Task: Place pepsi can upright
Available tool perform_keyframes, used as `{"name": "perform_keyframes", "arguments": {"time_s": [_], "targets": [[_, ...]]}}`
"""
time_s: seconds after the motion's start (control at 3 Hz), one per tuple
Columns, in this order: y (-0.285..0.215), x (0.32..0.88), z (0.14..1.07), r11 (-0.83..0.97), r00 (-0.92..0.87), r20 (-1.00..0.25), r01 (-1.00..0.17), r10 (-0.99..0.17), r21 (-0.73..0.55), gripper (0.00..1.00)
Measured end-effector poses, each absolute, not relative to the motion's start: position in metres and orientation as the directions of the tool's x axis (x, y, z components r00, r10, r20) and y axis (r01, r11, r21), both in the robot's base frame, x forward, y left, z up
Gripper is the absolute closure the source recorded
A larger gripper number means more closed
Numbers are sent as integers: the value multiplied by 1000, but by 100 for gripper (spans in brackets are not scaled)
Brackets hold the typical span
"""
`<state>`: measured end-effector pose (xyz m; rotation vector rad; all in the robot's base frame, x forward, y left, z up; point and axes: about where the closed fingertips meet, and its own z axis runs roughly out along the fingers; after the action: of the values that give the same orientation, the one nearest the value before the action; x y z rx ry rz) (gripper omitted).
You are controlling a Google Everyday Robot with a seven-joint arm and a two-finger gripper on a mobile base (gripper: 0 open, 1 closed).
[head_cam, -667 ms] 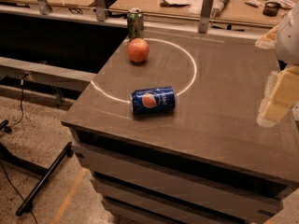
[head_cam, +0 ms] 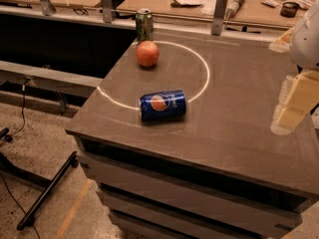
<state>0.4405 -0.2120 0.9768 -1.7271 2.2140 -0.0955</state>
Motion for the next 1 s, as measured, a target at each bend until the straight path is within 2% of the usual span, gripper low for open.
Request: {"name": "perform_keyframes", "arguments": {"time_s": [1.0], "targets": [[-92,502,910,-39,81,-154,-965,-985,-261,0]]}}
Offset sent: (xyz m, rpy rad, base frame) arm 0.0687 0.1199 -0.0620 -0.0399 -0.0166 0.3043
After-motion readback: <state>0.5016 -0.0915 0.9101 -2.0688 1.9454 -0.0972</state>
